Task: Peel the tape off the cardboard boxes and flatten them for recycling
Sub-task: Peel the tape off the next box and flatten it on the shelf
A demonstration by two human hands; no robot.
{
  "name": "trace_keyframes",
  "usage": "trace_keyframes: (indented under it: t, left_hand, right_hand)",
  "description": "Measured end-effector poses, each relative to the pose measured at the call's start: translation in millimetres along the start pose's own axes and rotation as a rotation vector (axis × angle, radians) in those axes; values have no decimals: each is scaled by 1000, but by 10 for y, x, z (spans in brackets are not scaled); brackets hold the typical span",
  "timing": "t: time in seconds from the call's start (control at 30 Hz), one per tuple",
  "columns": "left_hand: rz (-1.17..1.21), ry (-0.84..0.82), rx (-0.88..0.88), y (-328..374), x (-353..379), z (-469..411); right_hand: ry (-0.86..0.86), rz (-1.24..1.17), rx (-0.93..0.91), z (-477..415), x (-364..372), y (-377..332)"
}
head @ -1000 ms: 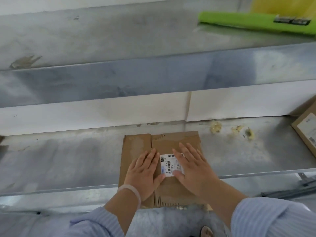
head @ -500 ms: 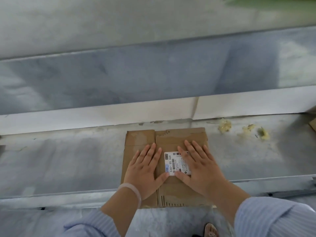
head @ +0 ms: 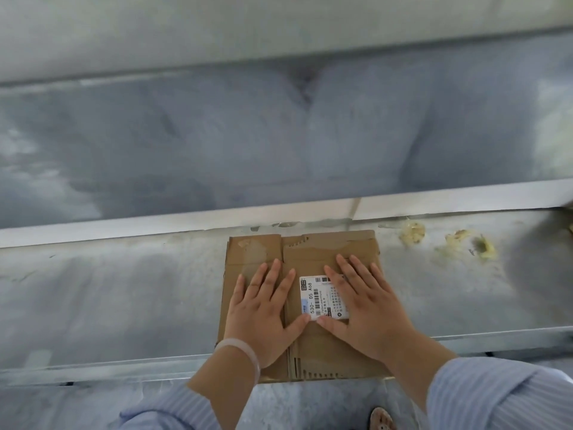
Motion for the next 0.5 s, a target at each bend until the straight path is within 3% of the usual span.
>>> trace_keyframes:
  t: [0.27, 0.37, 0.5]
  left_hand:
    - [27, -2, 105, -75, -105, 47]
    - [84, 90, 173, -103, -187, 169]
    - [-11, 65, 199, -159, -98, 295]
  right_hand:
    - [-33, -10, -55, 17, -62, 49]
    - [-25, -32, -134, 108, -103, 46]
    - [13, -2, -139, 284, -90, 106]
Point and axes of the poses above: each hand's wrist, its own z-axis away from the middle knuckle, its own x-axis out of the palm, y = z × x, the point moved 5 cm from there along -z, towards the middle knuckle, and after that the axes turned 6 degrees about -y, right-handed, at the moved point
